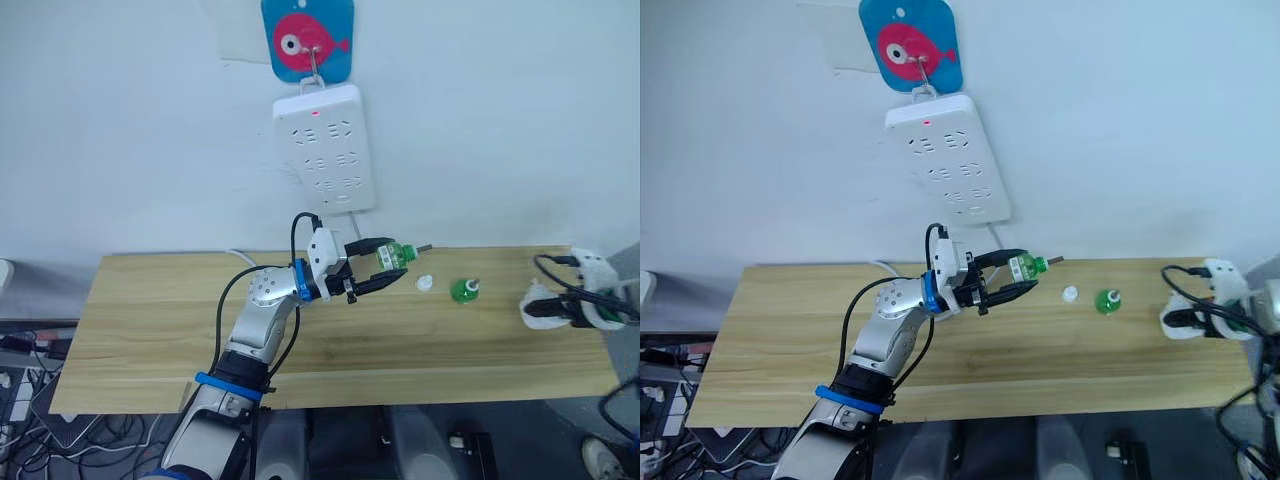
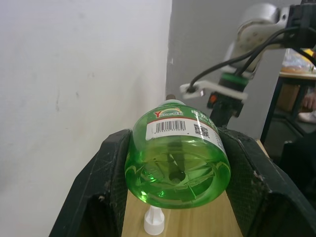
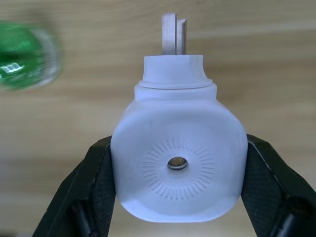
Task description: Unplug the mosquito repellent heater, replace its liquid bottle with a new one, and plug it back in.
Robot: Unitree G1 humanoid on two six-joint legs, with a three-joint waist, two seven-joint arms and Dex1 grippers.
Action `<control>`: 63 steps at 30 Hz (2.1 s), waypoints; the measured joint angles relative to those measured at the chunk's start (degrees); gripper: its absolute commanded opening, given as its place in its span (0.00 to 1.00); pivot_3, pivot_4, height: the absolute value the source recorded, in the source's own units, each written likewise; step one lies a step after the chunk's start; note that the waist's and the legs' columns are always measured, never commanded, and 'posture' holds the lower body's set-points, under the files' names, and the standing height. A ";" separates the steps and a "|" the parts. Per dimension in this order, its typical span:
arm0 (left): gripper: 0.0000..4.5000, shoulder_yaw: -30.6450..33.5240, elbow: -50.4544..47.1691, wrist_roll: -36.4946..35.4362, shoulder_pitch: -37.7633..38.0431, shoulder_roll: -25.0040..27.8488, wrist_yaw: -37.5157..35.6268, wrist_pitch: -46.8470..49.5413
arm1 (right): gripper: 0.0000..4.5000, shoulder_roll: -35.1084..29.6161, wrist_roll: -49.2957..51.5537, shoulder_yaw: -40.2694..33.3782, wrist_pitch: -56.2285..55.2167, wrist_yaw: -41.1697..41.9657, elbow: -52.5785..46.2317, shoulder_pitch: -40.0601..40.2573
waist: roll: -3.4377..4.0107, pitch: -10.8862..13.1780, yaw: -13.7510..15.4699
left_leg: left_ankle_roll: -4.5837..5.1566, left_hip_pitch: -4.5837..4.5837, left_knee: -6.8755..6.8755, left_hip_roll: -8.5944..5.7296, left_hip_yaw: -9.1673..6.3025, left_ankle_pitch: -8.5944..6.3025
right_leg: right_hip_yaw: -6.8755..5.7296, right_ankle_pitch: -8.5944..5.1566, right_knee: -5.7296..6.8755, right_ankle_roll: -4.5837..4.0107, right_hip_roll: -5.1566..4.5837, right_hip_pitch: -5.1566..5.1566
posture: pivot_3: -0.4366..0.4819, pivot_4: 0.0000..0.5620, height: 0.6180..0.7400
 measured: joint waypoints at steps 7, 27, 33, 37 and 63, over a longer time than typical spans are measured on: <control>0.51 -0.49 -4.98 -5.04 0.86 1.94 -6.77 2.48 | 0.66 -2.64 40.04 -21.20 10.51 2.14 -8.39 13.59 | -0.04 0.02 -0.35 | 0.03 0.04 0.05 -0.02 0.09 -0.02 | 0.07 0.01 0.07 0.00 0.02 0.06 | 0.38 0.59 1.00; 0.51 -1.71 -12.72 -8.97 1.39 2.82 -10.95 8.60 | 0.66 -2.86 89.25 -15.67 -5.90 -19.25 -18.80 22.32 | -0.07 0.04 -0.80 | 0.06 -0.02 0.06 0.01 -0.01 -0.03 | 0.00 0.05 -0.13 0.08 0.09 0.09 | 0.39 0.57 1.00; 0.51 -2.69 -12.55 -8.43 1.37 2.41 -10.42 8.53 | 0.66 -1.65 89.28 -13.75 -6.98 -19.19 -20.18 20.91 | -0.07 0.04 -0.75 | 0.06 -0.03 0.05 0.00 -0.01 -0.03 | 0.00 0.06 -0.17 0.08 0.09 0.09 | 0.39 0.57 1.00; 0.51 -2.71 -12.44 -8.43 1.36 2.34 -10.91 8.53 | 0.66 -1.63 89.29 -13.32 -7.20 -19.18 -20.59 20.68 | -0.07 0.04 -0.75 | 0.06 -0.03 0.05 0.00 -0.01 -0.03 | 0.00 0.06 -0.17 0.08 0.09 0.09 | 0.39 0.57 1.00; 0.51 -3.66 -10.54 -7.87 1.37 2.24 -12.16 8.12 | 0.66 -1.01 89.29 -10.21 -8.37 -18.30 -22.17 18.87 | -0.07 0.04 -0.78 | 0.06 -0.03 0.05 0.00 -0.01 -0.03 | -0.01 0.06 -0.18 0.08 0.09 0.09 | 0.38 0.59 1.00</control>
